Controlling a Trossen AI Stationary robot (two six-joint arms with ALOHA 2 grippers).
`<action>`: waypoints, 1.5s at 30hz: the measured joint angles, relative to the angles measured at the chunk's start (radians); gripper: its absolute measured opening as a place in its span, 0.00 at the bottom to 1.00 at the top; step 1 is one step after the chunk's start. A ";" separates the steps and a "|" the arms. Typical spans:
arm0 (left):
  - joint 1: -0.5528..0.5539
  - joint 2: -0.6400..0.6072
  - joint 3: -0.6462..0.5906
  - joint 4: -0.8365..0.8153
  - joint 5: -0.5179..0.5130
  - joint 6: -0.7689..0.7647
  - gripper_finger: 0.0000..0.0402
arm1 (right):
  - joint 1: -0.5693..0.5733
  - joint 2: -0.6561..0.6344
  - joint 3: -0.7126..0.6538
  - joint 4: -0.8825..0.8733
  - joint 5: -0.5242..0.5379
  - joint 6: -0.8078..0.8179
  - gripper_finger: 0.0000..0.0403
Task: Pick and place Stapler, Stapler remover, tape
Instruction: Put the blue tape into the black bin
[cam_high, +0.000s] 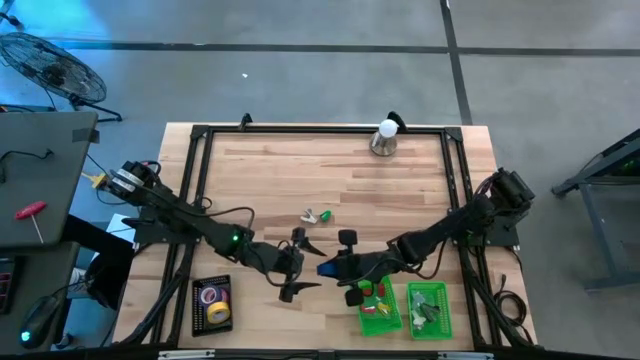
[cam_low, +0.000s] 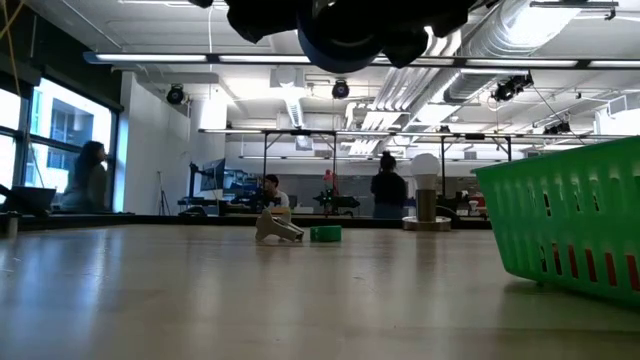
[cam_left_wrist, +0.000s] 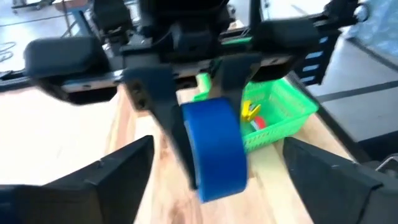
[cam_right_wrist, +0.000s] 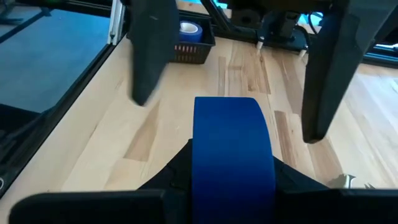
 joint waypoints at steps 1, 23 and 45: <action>0.000 0.000 0.000 -0.009 -0.016 0.000 0.83 | 0.000 0.000 0.000 -0.001 -0.004 0.000 0.20; 0.001 0.000 0.000 -0.036 -0.039 0.024 0.22 | -0.001 0.000 0.000 -0.009 0.003 -0.002 0.20; 0.000 0.003 -0.002 -0.055 -0.078 0.042 0.22 | 0.003 0.000 0.000 -0.018 0.019 0.054 0.57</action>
